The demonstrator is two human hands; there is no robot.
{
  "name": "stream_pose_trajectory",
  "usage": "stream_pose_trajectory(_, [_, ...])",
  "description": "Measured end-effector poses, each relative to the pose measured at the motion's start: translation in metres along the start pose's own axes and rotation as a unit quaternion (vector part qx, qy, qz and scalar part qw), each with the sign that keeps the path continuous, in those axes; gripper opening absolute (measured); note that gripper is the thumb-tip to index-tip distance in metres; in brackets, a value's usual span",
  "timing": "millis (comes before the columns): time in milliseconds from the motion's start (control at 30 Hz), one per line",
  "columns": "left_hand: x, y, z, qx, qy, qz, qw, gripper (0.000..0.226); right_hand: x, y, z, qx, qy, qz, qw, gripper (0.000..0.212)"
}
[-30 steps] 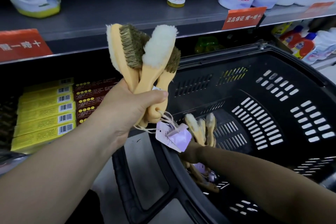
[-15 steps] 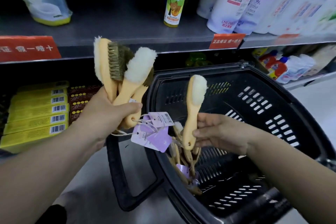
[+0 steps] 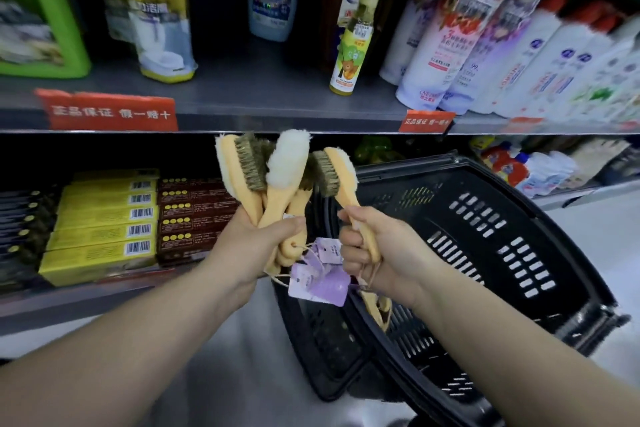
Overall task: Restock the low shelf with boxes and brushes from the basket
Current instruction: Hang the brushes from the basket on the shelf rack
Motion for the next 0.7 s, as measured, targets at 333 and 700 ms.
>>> stream_pose_trajectory(333, [-0.060,-0.017,-0.002,0.012,0.035,-0.088,0.995,0.027,0.082,-0.033,-0.025,0.040,-0.099,-0.084,0.991,0.030])
stream_pose_trajectory(700, [-0.158,-0.058,0.005,-0.041,0.017,-0.247,0.968,0.023,0.131,-0.139,-0.081,0.037,0.021,-0.150,0.988,0.035])
Point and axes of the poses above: each hand's wrist, its own y-axis away from the middle knuckle, its own x-axis out of the palm, z = x × y, the point moved 9 cm from there along -y, towards the middle knuckle, and after that the axes turned 9 degrees about -z, right-handed, at the moved point
